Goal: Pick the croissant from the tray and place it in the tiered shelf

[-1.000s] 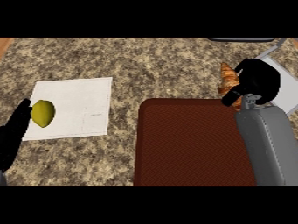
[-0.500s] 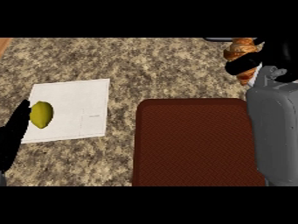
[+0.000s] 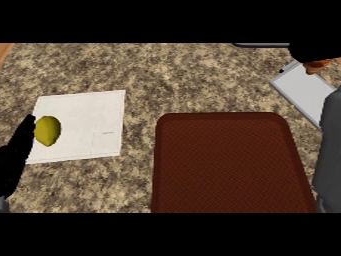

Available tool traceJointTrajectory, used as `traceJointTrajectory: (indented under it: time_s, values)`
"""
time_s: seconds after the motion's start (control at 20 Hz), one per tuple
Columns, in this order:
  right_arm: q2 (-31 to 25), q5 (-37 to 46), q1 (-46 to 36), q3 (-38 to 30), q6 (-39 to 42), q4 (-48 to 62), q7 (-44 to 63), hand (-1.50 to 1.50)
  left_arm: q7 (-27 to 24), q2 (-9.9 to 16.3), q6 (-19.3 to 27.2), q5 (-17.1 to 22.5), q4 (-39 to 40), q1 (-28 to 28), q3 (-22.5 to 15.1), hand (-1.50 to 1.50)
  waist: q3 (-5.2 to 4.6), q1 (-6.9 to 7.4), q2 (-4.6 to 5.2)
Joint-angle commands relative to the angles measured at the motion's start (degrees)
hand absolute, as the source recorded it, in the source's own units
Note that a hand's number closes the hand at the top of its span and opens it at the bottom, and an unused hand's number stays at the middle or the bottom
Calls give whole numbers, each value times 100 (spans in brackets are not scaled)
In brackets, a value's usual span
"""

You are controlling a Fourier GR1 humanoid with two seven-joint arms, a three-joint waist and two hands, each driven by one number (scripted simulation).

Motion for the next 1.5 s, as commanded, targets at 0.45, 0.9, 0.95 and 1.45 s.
traceJointTrajectory:
  time_s: [0.45, 0.9, 0.95, 1.45]
  values:
    - [-1270, 682, -1443, -488, 1346, 895, 336, 150, 225, 7, -61, -38, -56, 4, 31, 0, -19, 32, 10]
    - [-1581, 849, -1363, -816, 805, 1778, -210, 150, 71, -298, 56, -198, -158, 87, -121, 0, -14, 39, 32]
    - [-1787, 848, -1485, -876, 1070, 1942, -259, 150, 265, 161, -392, 153, -50, 10, 211, 0, -16, 40, 30]
    - [-2400, 846, -1333, -1078, 145, 3137, -860, 150, 198, -152, -72, -223, 198, -288, 49, 0, -16, 10, 36]
